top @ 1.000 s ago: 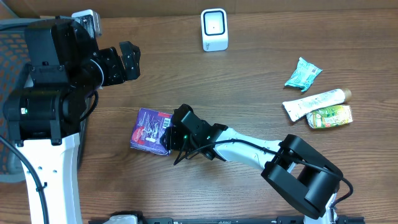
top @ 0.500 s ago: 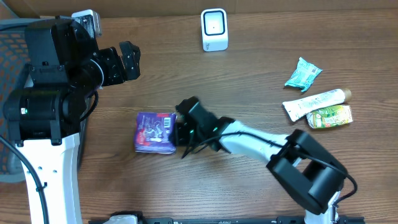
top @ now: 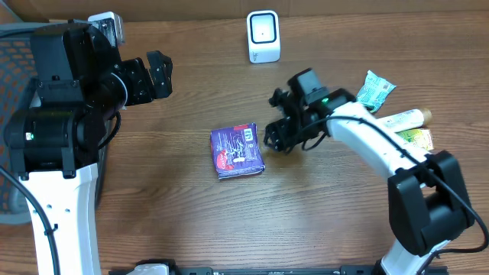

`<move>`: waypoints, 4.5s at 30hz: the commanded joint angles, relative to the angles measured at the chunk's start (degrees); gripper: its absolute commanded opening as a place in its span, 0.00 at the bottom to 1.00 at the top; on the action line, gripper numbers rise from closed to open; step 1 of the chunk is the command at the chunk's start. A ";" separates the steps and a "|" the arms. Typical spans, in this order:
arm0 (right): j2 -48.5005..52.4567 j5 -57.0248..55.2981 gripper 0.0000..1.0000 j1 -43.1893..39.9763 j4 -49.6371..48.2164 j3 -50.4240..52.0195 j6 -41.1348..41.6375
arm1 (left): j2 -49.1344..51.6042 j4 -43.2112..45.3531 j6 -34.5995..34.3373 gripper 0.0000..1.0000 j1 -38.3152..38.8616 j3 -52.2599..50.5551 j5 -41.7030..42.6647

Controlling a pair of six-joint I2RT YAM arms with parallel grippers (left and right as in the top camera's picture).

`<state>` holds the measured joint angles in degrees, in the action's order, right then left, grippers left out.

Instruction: Scan the item barcode

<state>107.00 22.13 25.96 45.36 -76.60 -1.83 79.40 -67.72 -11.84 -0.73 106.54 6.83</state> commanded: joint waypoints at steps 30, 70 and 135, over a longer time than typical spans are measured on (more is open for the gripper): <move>8.66 1.25 0.45 15.72 0.68 -7.17 31.63 | 0.00 0.15 1.11 1.00 0.02 0.44 0.22; 7.28 9.57 0.86 0.94 -25.77 9.94 39.67 | 0.00 0.15 1.11 1.00 0.02 0.44 0.22; -6.97 -59.76 0.04 1.42 17.59 -41.64 12.98 | 0.00 0.15 1.11 1.00 0.02 0.44 0.22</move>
<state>93.45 -9.45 24.34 65.56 -117.30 16.80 79.42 -67.72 -11.84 -0.73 106.54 6.81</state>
